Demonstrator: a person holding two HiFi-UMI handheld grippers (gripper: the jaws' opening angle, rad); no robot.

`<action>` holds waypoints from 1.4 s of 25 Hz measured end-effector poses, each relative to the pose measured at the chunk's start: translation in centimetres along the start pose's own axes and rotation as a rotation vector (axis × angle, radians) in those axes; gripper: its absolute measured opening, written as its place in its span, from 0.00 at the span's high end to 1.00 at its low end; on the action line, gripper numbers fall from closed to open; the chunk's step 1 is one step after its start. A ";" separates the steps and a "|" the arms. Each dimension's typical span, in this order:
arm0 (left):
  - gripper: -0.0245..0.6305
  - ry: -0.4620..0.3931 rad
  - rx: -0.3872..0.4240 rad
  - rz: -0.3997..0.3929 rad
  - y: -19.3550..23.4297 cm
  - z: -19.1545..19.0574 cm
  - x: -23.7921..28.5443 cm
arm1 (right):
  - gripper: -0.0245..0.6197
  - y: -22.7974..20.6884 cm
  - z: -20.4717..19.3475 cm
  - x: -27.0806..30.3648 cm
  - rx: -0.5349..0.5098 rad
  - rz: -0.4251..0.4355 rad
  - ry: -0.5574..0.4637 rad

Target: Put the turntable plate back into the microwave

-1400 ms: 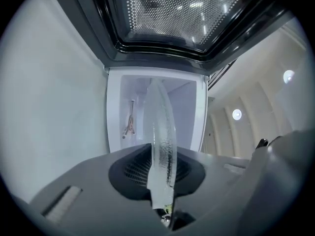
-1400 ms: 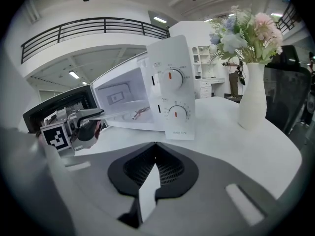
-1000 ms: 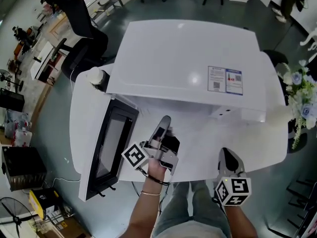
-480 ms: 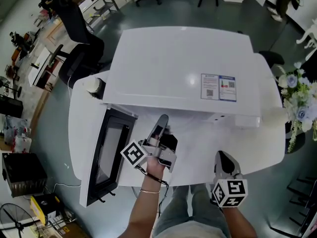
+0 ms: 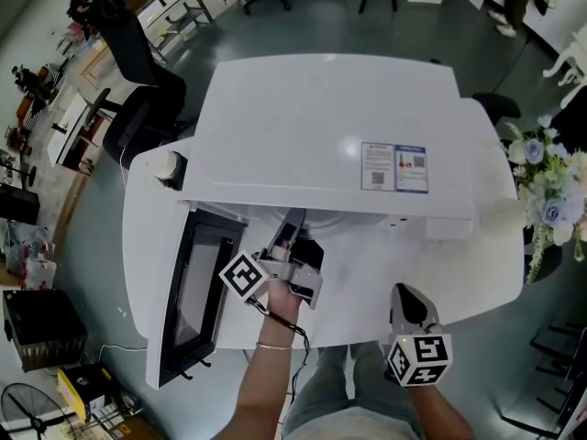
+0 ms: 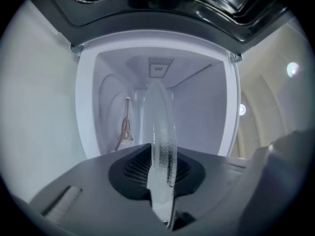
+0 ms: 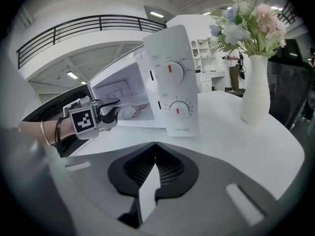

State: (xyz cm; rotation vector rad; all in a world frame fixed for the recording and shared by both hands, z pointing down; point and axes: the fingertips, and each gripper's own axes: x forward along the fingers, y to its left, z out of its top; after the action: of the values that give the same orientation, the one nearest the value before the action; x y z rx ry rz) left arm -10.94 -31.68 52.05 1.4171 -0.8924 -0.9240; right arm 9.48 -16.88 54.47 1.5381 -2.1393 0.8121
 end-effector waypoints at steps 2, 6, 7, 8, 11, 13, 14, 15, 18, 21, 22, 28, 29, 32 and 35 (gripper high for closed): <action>0.90 0.002 0.000 -0.001 -0.1 0.1 0.3 | 0.95 0.0 -0.1 0.0 0.002 0.004 0.006; 0.90 0.004 0.010 0.001 -0.1 0.3 0.9 | 0.95 -0.2 -0.1 -0.1 0.000 -0.003 0.005; 0.90 0.003 0.010 0.002 0.0 0.4 1.1 | 0.95 -0.3 -0.1 -0.1 -0.001 -0.004 0.004; 0.90 0.000 0.007 0.003 0.0 0.4 1.2 | 0.95 -0.4 -0.1 -0.1 -0.001 -0.005 0.003; 0.90 -0.006 -0.002 0.005 0.2 0.5 1.7 | 0.95 -0.5 -0.1 -0.1 -0.001 -0.008 0.002; 0.90 -0.009 0.000 0.005 0.1 0.6 2.1 | 0.95 -0.6 -0.1 -0.2 0.001 -0.010 0.002; 0.89 -0.010 0.001 0.004 0.1 0.7 2.3 | 0.95 -0.6 -0.1 -0.2 0.001 -0.010 0.002; 0.90 -0.011 0.003 0.005 0.1 0.8 2.5 | 0.95 -0.7 -0.1 -0.3 0.001 -0.011 0.003; 0.89 -0.013 0.010 0.005 0.1 1.0 3.0 | 0.95 -0.8 -0.2 -0.4 0.001 -0.013 0.005; 0.89 -0.015 0.009 0.002 -0.1 1.2 3.6 | 0.95 -0.9 -0.2 -0.4 0.002 -0.015 0.004; 0.89 -0.016 0.008 0.001 -0.1 1.3 3.8 | 0.95 -0.9 -0.2 -0.4 0.003 -0.015 0.003; 0.89 -0.022 -0.010 0.007 0.1 1.3 4.3 | 0.95 -1.0 0.0 -0.4 0.003 -0.013 -0.001; 0.89 -0.022 -0.011 0.004 0.1 1.3 4.3 | 0.95 -1.0 0.0 -0.4 0.003 -0.014 -0.002; 0.89 -0.020 -0.006 0.006 0.4 1.4 4.4 | 0.95 -1.2 0.0 -0.4 0.004 -0.016 0.000; 0.89 -0.021 -0.001 0.019 0.6 1.5 4.7 | 0.95 -1.3 0.0 -0.3 0.002 -0.017 0.002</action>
State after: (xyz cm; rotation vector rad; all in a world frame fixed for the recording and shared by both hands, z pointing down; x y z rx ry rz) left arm -10.41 -36.63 52.47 1.3984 -0.9196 -0.9259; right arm 10.80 -16.94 54.60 1.5538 -2.1221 0.8100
